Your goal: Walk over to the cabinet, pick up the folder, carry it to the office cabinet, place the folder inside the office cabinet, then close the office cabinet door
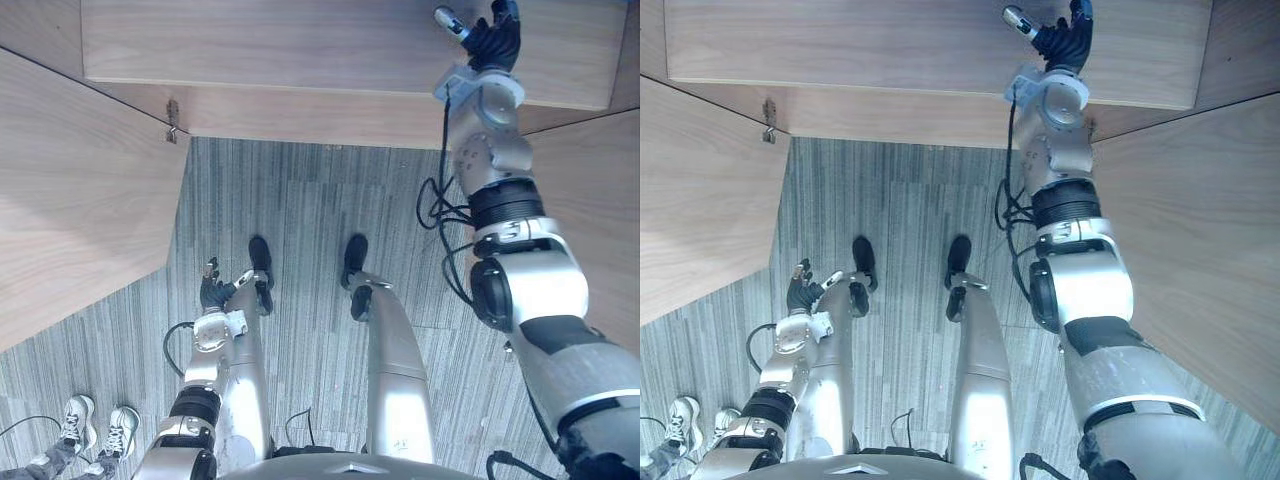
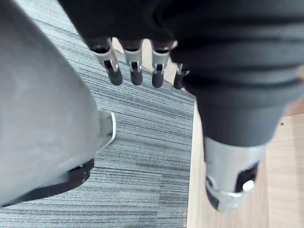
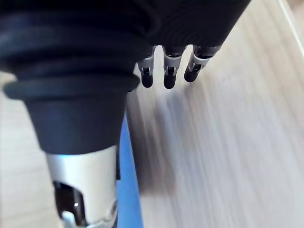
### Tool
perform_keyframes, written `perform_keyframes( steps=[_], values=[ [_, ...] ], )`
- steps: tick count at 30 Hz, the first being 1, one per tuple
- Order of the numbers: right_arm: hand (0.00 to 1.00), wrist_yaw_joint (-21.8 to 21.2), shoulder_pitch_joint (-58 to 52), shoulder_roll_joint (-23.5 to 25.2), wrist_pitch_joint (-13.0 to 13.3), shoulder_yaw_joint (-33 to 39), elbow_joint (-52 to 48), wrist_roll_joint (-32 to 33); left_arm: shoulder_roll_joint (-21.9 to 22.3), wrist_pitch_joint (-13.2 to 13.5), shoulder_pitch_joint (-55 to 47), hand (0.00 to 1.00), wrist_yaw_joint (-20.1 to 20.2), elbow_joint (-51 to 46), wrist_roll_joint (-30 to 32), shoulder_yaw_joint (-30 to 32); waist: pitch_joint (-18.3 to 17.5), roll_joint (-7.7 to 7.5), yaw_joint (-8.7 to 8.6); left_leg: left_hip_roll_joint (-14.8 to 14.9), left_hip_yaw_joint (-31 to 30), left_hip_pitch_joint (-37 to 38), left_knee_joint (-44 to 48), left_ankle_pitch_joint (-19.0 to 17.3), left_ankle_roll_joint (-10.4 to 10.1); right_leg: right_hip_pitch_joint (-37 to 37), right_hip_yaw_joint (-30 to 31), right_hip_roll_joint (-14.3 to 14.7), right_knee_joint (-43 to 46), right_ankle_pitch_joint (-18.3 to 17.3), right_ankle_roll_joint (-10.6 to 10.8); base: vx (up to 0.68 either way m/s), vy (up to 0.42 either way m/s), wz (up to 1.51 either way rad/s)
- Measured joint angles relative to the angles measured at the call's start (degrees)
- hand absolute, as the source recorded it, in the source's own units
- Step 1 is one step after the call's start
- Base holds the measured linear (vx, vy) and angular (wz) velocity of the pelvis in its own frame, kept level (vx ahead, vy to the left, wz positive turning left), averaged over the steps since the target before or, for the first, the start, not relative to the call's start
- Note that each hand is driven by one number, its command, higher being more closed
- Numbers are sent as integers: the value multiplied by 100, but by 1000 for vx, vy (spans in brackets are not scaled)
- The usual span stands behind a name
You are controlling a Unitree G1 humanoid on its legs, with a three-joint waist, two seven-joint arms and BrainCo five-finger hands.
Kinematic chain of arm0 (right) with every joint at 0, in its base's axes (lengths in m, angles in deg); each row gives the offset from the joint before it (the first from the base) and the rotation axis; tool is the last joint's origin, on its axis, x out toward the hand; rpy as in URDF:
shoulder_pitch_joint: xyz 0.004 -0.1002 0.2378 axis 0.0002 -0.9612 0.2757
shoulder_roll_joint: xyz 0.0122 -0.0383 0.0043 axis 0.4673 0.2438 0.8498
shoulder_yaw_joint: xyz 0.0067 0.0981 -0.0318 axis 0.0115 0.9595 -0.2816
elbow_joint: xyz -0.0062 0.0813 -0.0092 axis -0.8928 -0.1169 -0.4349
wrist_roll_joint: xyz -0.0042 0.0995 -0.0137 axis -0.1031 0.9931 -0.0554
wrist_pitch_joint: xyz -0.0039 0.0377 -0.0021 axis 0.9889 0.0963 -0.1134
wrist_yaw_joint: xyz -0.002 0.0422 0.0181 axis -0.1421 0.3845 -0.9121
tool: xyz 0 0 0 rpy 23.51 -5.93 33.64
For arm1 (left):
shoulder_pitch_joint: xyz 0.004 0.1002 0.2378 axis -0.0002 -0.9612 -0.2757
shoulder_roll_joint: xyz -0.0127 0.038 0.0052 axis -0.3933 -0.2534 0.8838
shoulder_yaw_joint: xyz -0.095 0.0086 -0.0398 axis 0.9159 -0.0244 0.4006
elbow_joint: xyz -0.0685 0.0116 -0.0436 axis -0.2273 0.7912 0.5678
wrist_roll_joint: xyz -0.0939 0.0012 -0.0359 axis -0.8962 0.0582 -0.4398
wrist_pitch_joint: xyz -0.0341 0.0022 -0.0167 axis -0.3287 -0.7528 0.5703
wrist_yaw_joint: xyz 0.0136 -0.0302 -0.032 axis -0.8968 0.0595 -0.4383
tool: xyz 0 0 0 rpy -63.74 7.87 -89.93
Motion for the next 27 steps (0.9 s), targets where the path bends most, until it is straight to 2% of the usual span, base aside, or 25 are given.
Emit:
perform_keyframes(
  steps=[6,9,19,23,24,27],
  values=[
    [0,-441,-444,-536,-158,-378,-171,-897,-72,-13,-2,0,168,149,2,142,0,-1,-3,2,-14,86,-14,-1,10,113,-31,4,-70,-3,1,0,0,0],
    [0,-574,-622,-586,-159,-476,-355,-1186,-76,-20,-13,0,243,152,3,195,-2,-3,-6,2,0,100,-17,-1,11,119,-25,1,-71,-1,3,0,0,0],
    [0,-756,-1172,-593,-96,-504,-1296,-1231,-75,-22,-19,0,291,147,6,218,-5,-10,35,3,16,136,-29,-1,11,137,-15,0,-72,-1,3,0,0,0],
    [0,-741,-1721,-594,-89,-487,-2060,-1399,-69,-26,-20,0,287,105,42,220,-10,-19,53,3,19,142,-41,-1,11,140,-15,-1,-76,-2,5,0,0,0],
    [100,-727,-1905,-573,-80,-460,-2307,-1472,-68,-26,-20,0,285,86,49,223,-10,-19,59,2,22,148,-47,-1,11,144,-15,-2,-77,-2,5,0,0,0],
    [100,-462,-2727,-177,114,-146,-3320,-1558,-47,-27,-80,0,271,-53,67,231,-11,-21,63,-8,41,191,-97,2,14,164,-3,-9,-96,-7,13,0,0,0]
  ],
)
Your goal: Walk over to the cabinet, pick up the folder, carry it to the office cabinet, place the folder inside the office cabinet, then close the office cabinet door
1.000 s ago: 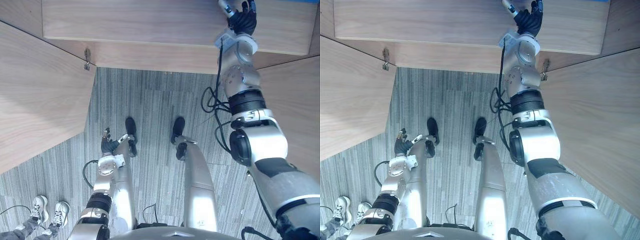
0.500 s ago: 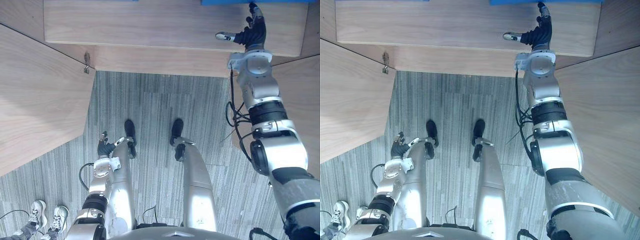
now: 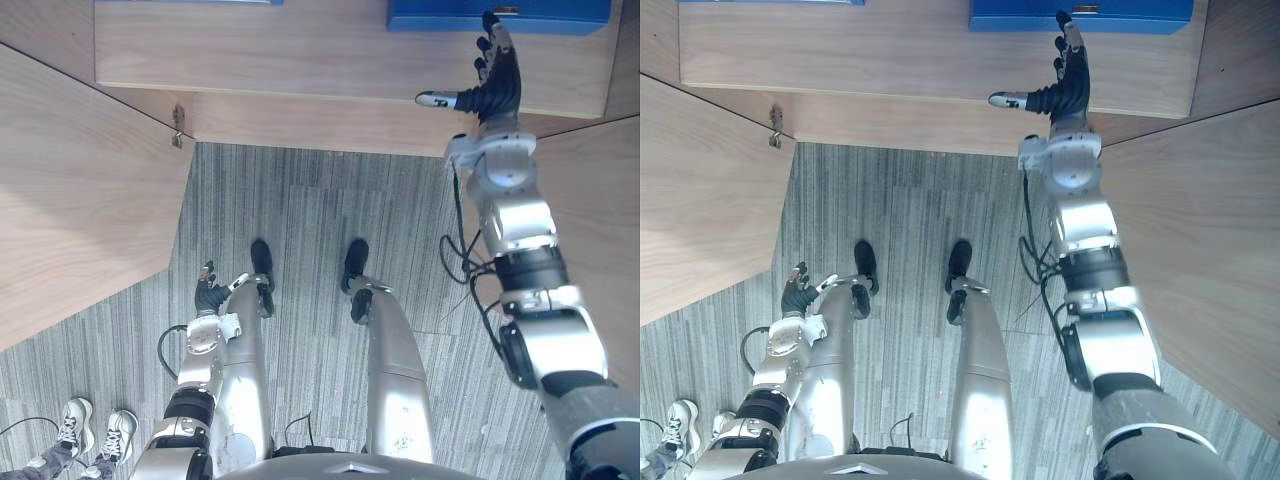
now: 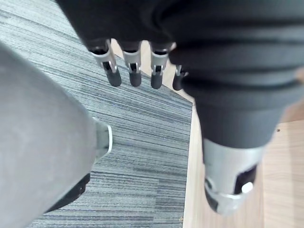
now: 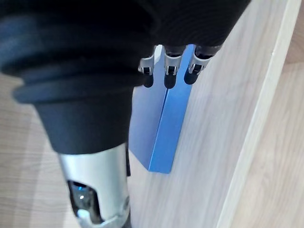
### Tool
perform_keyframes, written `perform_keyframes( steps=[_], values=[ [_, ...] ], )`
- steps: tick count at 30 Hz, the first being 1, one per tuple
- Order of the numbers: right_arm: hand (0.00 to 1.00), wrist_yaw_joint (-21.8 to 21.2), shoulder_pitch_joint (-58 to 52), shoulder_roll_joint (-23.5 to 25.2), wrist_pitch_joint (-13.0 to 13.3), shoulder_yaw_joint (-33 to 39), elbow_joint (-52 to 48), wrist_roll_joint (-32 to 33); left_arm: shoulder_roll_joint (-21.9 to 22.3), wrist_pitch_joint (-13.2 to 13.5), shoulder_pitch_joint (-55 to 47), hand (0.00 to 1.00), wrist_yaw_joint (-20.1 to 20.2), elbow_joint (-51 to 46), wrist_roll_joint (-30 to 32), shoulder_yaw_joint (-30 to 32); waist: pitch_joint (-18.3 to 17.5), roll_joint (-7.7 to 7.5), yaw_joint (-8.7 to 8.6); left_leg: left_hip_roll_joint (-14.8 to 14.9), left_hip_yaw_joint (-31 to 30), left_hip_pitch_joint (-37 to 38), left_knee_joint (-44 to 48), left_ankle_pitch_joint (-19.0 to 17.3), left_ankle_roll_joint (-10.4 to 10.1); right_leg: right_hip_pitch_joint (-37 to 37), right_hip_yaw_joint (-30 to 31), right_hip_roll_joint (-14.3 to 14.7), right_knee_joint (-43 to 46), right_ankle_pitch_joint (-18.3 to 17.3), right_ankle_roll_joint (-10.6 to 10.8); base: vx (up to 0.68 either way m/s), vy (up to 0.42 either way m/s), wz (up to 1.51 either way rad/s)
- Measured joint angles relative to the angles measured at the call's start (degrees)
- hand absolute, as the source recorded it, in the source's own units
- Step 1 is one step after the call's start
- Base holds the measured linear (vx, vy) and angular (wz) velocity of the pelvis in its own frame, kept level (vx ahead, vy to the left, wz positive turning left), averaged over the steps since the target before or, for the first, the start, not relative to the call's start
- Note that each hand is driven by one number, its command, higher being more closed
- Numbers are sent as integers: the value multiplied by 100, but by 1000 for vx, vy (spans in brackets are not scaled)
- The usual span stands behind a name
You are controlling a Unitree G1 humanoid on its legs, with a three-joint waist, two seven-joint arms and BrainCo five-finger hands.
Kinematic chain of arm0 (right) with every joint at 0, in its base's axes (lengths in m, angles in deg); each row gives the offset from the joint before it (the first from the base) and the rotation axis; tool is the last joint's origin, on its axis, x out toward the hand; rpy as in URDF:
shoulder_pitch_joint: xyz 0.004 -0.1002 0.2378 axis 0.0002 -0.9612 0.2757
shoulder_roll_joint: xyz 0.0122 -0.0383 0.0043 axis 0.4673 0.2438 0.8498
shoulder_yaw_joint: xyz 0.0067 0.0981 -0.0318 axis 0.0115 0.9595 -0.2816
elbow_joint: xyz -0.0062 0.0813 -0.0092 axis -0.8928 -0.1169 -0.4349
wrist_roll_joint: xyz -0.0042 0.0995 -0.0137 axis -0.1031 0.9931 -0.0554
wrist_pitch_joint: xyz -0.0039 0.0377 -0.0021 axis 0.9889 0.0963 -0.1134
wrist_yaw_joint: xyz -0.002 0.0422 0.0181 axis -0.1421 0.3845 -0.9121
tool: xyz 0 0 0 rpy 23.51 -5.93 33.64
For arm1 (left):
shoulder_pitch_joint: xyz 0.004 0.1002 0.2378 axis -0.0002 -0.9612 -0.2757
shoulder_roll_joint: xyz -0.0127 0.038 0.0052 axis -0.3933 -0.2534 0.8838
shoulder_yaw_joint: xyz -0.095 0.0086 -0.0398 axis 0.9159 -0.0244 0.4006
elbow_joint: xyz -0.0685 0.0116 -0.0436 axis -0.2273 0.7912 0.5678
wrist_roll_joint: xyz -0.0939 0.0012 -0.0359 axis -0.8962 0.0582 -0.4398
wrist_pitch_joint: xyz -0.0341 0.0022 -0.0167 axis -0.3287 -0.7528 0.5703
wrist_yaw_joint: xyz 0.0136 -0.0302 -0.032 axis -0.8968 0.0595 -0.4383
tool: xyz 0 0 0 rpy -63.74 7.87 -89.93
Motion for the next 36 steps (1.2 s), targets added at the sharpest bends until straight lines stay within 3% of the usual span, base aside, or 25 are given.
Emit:
perform_keyframes(
  steps=[3,4,6,12,15,23,31,36],
  values=[
    [100,432,-476,424,160,152,-463,-437,30,9,-53,0,-46,-103,168,0,0,0,9,-3,32,63,-36,1,2,34,19,-2,-10,-6,6,0,0,0],
    [100,683,-643,613,237,146,-638,-876,30,15,-55,0,-49,-113,272,-1,-1,-1,-5,-7,39,107,-60,1,3,64,20,-5,-17,-10,8,0,0,0],
    [100,847,-668,662,252,100,-757,-1213,30,18,-57,0,-56,-116,352,-2,-1,-1,-5,-9,50,113,-76,3,6,60,22,-9,-15,-26,33,0,0,0],
    [100,1072,-648,676,276,-346,-780,-2532,19,29,-67,0,-73,-120,489,-10,-2,-6,55,-16,65,102,-81,9,3,-17,24,-41,122,-126,14,5,-8,1],
    [100,1078,-461,620,274,-586,-680,-2832,-24,45,-60,0,-120,-217,489,13,-4,-14,61,0,-40,-158,99,-17,-14,-250,-11,-41,328,-189,-29,13,-29,5],
    [100,1042,763,198,241,-1059,471,-2783,-177,175,15,0,-149,-331,476,37,43,-74,62,77,-132,-823,633,-119,-40,-916,11,-44,870,-350,-14,-23,-8,-1],
    [100,855,1941,-536,241,-1409,1496,-2131,-388,372,46,0,-159,-541,230,88,247,-120,96,66,-215,-1257,785,-104,-32,-1284,-53,-111,991,-341,-3,-16,0,1],
    [100,822,2508,-888,261,-1501,1841,-2038,-413,505,46,0,-159,-620,57,77,249,-121,99,41,-230,-1441,727,-82,-33,-1448,-105,-147,959,-339,-6,11,1,2]
  ],
)
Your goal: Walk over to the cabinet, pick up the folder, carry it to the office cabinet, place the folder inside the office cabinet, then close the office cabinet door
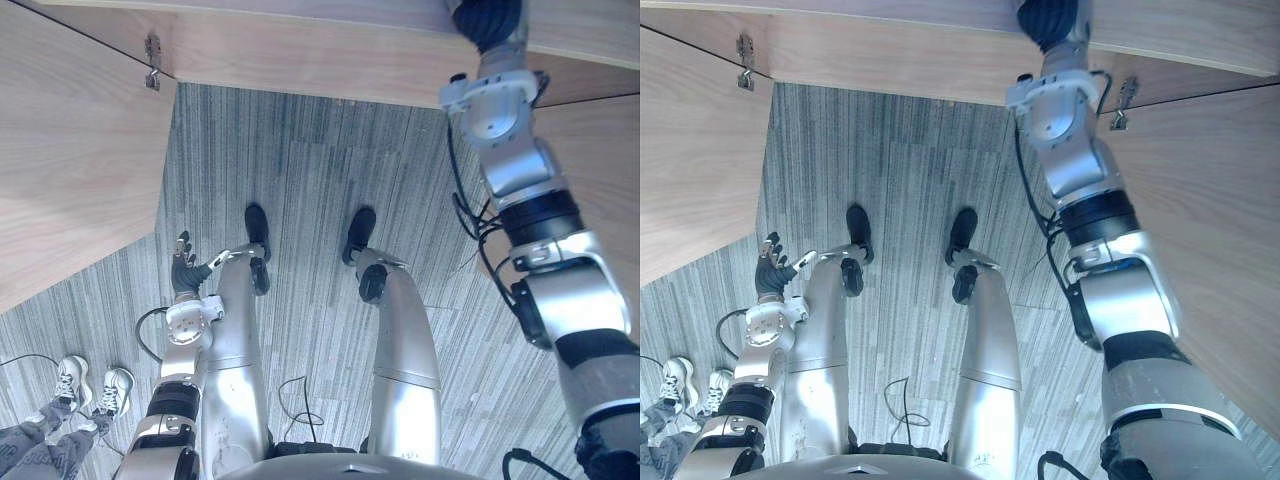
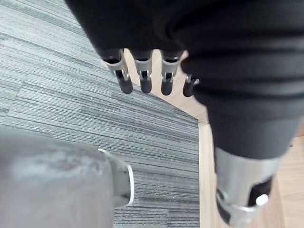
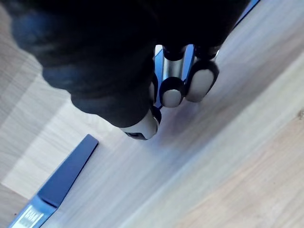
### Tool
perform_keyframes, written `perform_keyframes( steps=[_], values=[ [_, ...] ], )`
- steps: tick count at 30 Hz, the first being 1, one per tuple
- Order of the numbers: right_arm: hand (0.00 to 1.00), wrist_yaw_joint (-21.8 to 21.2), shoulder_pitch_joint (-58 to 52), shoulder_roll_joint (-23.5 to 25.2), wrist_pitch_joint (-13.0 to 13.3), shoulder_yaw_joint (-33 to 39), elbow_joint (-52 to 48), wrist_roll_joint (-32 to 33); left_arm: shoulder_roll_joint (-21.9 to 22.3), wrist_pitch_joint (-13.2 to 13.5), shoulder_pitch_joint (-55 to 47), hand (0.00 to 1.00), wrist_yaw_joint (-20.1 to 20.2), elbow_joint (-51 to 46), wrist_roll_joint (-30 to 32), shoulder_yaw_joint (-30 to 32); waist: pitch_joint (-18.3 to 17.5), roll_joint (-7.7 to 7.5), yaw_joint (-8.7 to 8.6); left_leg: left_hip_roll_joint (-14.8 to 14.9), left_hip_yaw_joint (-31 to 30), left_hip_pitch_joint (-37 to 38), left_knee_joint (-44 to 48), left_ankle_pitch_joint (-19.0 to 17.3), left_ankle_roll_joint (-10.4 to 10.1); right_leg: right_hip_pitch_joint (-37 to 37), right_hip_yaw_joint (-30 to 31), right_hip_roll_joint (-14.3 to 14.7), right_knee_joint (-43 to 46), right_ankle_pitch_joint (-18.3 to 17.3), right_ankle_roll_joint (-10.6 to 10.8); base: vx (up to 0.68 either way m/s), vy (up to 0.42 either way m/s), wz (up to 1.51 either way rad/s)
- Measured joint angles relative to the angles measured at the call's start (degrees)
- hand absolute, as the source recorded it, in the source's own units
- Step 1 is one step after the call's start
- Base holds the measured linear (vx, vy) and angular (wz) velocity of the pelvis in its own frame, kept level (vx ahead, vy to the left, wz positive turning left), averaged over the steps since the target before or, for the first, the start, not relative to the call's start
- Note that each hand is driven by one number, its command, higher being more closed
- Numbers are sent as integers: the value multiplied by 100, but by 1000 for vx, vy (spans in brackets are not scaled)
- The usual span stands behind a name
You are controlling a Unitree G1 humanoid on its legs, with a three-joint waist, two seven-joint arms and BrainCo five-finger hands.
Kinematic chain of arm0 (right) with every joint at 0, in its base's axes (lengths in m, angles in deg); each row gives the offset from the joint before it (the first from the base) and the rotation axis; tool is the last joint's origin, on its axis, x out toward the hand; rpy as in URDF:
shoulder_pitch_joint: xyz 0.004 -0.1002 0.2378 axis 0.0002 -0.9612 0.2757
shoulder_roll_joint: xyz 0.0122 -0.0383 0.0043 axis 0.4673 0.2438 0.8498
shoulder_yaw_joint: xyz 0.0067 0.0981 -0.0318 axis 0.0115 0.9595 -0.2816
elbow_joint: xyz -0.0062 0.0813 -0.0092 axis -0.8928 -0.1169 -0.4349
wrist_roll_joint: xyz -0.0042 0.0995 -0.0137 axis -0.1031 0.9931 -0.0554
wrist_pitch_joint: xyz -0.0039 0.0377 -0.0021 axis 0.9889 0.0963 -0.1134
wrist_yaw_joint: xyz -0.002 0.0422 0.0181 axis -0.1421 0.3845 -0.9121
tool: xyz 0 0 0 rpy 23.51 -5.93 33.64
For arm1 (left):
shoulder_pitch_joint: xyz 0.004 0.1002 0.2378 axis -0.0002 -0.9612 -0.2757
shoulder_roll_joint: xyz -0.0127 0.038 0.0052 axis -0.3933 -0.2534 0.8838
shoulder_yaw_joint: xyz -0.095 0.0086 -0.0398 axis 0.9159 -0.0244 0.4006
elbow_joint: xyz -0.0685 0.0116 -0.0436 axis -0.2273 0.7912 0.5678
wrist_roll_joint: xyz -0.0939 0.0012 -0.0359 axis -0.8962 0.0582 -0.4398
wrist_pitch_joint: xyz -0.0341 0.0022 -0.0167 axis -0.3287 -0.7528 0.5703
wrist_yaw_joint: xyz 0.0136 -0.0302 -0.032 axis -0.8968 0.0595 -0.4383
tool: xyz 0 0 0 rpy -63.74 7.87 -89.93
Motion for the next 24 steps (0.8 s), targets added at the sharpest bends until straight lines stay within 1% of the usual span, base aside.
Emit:
perform_keyframes(
  steps=[3,5,8,10,12,15,18,21,24],
  values=[
    [100,-37,337,-229,-10,-220,324,173,3,9,-3,0,-2,7,-55,-7,3,1,1,-10,-5,4,-62,16,-8,8,-35,-19,-28,18,-28,28,-1,6],
    [100,-37,495,-255,-13,-219,461,257,4,8,-4,0,-2,21,-105,-14,3,1,-11,-35,-3,9,-134,43,-17,5,-43,-34,-65,17,-26,25,-4,7],
    [100,-79,713,-354,21,-268,673,601,6,18,-4,0,-1,32,-154,-44,3,1,5,-56,-4,18,-259,110,-22,11,-79,-47,-154,31,-33,18,-7,6],
    [100,-171,930,-363,34,-362,878,779,2,18,-4,0,-1,57,-199,-44,3,1,-5,-60,0,30,-313,129,-27,20,-85,-49,-193,44,-41,0,0,0],
    [100,-240,1146,-363,27,-424,1084,1162,16,14,-22,0,-2,110,-253,-52,3,0,2,-77,23,120,-488,185,-23,102,-111,-51,-347,102,-78,0,0,0],
    [100,-247,1205,-347,27,-440,1179,1556,60,13,-59,0,-2,149,-258,-54,3,0,36,-88,25,251,-628,212,-27,238,-164,-60,-423,116,-90,36,-5,7],
    [100,-252,1213,-327,46,-460,1245,1744,84,16,-66,0,-3,193,-271,-45,3,0,52,-91,54,297,-675,214,-29,268,-158,-64,-463,121,-93,13,-3,1],
    [100,-282,1291,-322,80,-461,1246,1945,100,4,-66,0,-6,218,-331,-38,2,1,21,-118,103,349,-906,353,-22,294,-166,-63,-649,233,-94,4,0,2],
    [100,-294,1301,-323,60,-417,1264,2205,192,-1,-72,0,-18,383,-366,31,1,3,29,-176,174,588,-1263,560,-34,467,-171,-67,-892,358,-113,3,-9,7]
  ],
)
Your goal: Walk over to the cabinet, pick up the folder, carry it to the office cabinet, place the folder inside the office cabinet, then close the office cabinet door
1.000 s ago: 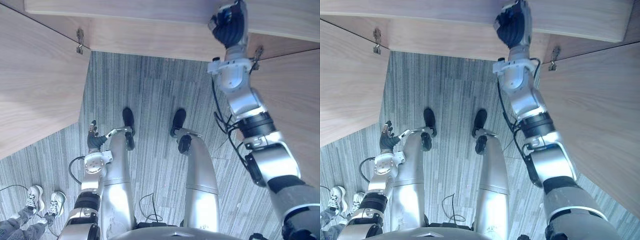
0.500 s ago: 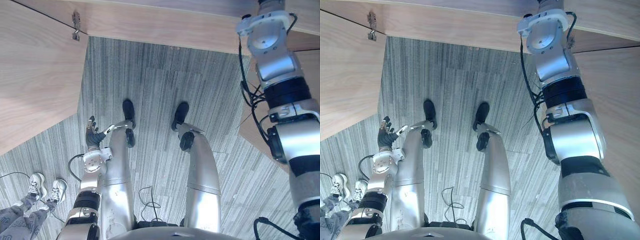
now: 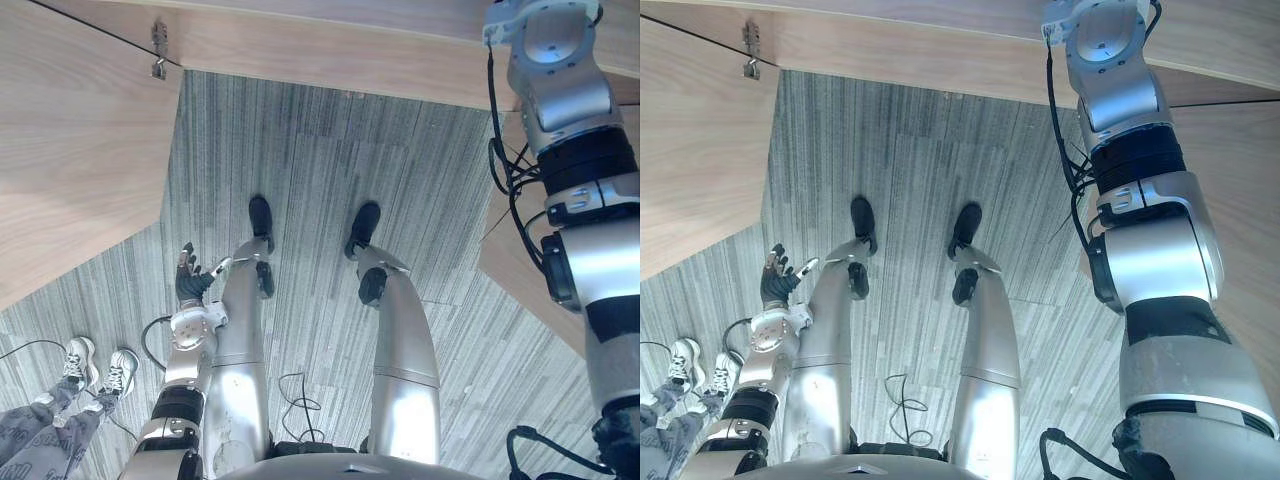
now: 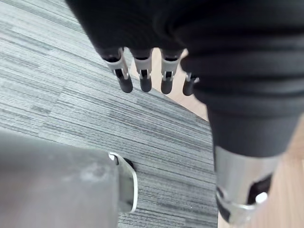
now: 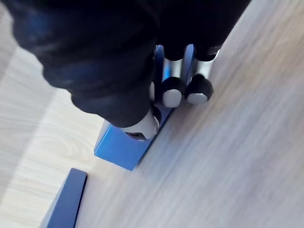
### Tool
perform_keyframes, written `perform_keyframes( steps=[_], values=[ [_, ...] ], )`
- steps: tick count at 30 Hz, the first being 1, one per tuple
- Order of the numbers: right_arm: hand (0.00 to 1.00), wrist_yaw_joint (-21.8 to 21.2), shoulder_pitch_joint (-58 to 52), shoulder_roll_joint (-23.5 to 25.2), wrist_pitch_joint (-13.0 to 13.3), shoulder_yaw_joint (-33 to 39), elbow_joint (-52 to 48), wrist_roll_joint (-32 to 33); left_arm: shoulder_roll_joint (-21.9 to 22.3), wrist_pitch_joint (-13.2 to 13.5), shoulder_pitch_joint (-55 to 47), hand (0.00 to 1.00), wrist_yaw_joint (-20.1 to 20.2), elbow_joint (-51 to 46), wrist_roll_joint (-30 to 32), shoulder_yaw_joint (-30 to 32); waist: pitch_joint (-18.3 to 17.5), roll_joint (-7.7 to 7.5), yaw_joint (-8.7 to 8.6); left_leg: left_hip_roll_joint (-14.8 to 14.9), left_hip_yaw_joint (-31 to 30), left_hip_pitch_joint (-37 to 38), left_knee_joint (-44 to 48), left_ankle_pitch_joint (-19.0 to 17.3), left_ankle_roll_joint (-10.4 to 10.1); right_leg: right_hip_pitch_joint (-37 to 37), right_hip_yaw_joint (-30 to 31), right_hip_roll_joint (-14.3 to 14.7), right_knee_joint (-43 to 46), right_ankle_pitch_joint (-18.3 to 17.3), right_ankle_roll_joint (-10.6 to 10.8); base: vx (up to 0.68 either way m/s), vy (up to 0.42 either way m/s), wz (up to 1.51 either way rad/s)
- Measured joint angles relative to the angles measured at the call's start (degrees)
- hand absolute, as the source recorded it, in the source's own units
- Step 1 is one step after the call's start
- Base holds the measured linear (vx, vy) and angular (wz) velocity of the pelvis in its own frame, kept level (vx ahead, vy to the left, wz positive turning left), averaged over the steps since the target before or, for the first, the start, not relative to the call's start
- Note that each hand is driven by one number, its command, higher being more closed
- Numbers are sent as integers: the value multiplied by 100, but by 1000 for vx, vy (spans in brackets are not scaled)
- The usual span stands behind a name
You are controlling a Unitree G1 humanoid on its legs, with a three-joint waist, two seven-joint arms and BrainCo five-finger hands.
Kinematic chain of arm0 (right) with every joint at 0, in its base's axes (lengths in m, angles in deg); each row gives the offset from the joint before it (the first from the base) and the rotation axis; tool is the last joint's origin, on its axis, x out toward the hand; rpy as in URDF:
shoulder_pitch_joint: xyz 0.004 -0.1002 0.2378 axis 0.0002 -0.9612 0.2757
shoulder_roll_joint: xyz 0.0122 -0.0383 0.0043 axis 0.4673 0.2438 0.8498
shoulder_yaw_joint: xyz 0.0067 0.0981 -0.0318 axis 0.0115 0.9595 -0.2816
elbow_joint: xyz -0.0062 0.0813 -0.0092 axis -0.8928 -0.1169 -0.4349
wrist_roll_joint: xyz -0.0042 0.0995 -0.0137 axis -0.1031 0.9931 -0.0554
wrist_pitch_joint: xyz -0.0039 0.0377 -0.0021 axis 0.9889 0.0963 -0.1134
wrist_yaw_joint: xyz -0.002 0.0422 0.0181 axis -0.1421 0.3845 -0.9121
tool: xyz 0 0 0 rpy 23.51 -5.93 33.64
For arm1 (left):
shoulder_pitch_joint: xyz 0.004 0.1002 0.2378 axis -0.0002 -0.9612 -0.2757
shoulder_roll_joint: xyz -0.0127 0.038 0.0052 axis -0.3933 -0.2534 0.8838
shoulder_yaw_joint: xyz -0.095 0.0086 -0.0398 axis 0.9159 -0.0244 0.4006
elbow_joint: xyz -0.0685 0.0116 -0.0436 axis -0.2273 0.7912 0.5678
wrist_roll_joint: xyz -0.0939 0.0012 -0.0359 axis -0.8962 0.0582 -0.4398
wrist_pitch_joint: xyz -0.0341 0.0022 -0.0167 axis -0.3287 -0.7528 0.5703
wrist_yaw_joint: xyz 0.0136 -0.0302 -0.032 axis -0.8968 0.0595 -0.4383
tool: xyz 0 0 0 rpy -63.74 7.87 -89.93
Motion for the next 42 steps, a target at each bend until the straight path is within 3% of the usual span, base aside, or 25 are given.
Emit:
perform_keyframes(
  steps=[7,12,17,21,23,28,31,34,36,41,42],
  values=[
    [100,185,106,9,44,1109,-278,643,81,-43,-7,0,-39,130,-5,102,-1,2,-19,-2,18,235,-181,136,-3,235,-34,23,-217,121,-29,-1,-2,1],
    [100,582,-1686,622,177,1955,-2762,634,137,-164,-6,0,-112,169,0,106,-9,-2,-45,113,54,536,98,-68,35,609,29,129,-192,112,4,-8,-12,-13],
    [100,801,-3362,1489,323,2019,-4652,-30,356,-343,-9,0,-98,205,81,207,-17,2,-95,178,189,1068,454,-441,68,1060,177,119,88,-170,91,-16,-24,-14],
    [100,665,-4495,2012,574,1434,-5485,-330,469,-458,-95,0,-14,278,278,225,-138,-16,-184,191,292,1726,396,-557,29,1645,230,129,50,-270,122,24,-15,-9],
    [100,340,-5339,2243,738,844,-5663,-557,546,-494,-283,0,60,453,427,270,-468,-21,-197,189,396,2200,173,-580,24,2057,274,168,-187,-269,153,84,-4,-14],
    [100,-413,-7305,2734,809,-56,-5560,-1132,655,-522,-791,0,147,772,713,353,-1043,-73,-240,181,611,3478,-485,-587,12,3274,304,283,-934,-149,203,151,12,-13],
    [100,-659,-7842,2960,796,-176,-4966,-1494,617,-581,-918,0,149,1000,833,348,-1198,-111,-307,181,705,4005,-773,-585,6,3788,362,350,-1305,-59,244,124,11,-20],
    [100,-907,-8291,3128,672,-149,-3922,-1894,532,-712,-944,0,166,1306,1012,163,-1431,-168,-354,162,906,4516,-1191,-532,-49,4247,505,425,-1815,134,293,73,27,-28],
    [100,-1092,-8328,3147,516,-99,-2587,-2171,392,-728,-931,0,251,1606,1027,-34,-1615,-199,-455,4,973,4947,-1741,-336,-71,4648,606,438,-2399,406,345,66,36,-18],
    [100,-1079,-8332,3227,250,555,-679,-2562,234,-723,-1022,0,295,1849,1275,-264,-1769,-196,-524,-227,1083,5603,-2502,-26,-44,5501,667,426,-3637,1052,433,59,48,-6],
    [0,-1070,-8331,3227,201,707,-380,-2584,214,-722,-1087,0,307,1887,1361,-273,-1783,-194,-524,-277,1101,5748,-2592,-9,-36,5681,733,426,-3839,1149,452,27,33,-10]
  ],
)
